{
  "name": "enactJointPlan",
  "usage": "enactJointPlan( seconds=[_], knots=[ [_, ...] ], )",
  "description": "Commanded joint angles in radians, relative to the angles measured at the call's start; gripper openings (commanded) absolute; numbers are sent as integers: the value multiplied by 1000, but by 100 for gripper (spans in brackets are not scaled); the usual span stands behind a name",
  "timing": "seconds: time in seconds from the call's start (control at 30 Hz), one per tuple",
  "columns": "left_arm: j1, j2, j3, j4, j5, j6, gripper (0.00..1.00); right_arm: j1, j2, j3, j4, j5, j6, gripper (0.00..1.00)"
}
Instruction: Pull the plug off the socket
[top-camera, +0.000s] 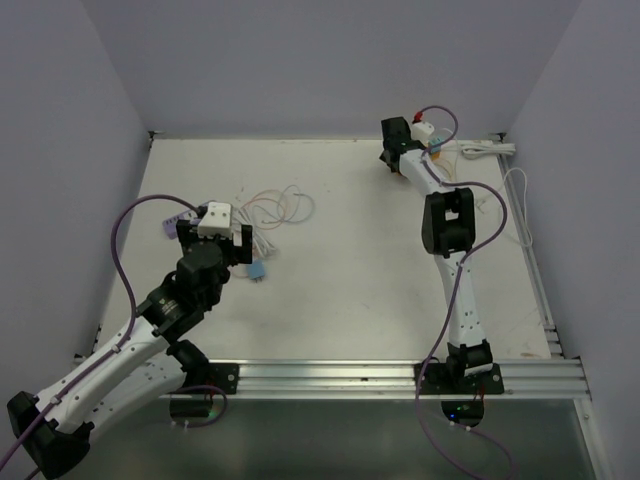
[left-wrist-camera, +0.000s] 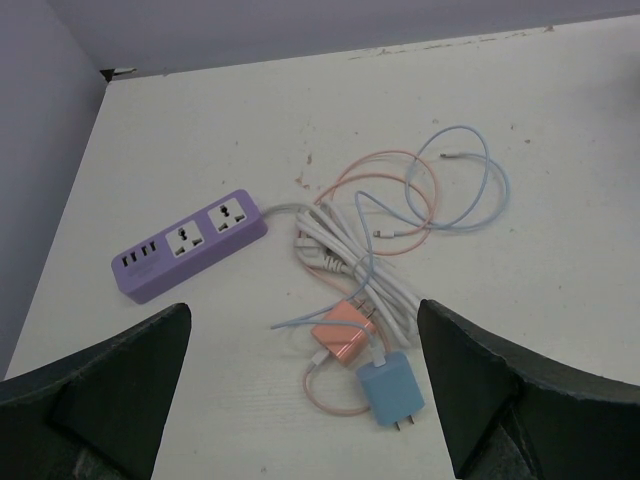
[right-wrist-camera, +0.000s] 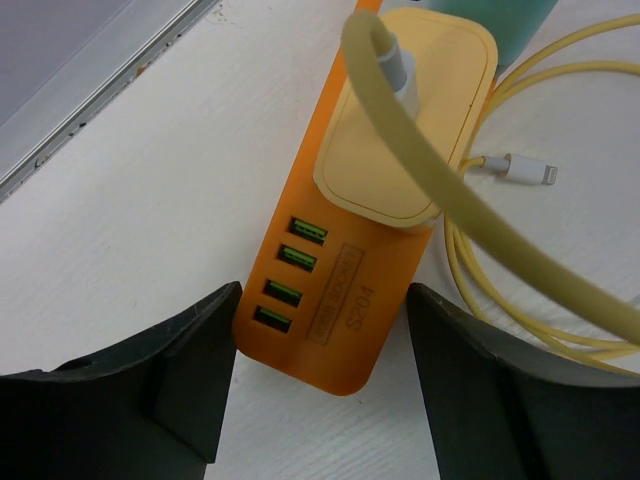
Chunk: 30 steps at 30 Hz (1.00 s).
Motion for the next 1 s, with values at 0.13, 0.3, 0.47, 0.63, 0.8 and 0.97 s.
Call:
enactJointPlan(
  seconds=[0.13, 0.3, 0.47, 0.63, 0.8, 0.97],
  knots=[
    [5, -1, -3, 32, 5, 5, 100, -9, 3, 6, -3, -47, 23, 49],
    [5, -3, -1, 30, 10, 6, 100, -9, -51, -83, -2, -116, 36, 25],
    [5, -23, -3, 27, 15, 6, 100, -5, -170, -285, 56, -207, 4, 7],
    [5, -33, -1, 24, 28, 3, 100, 26, -276, -451, 61, -228, -97, 0],
    [5, -44, 2, 19, 38, 1, 100, 67, -437, -673, 76, -242, -157, 0],
    [3, -50, 7, 15, 45, -3, 100, 138, -577, -874, 75, -254, -140, 0]
  ],
)
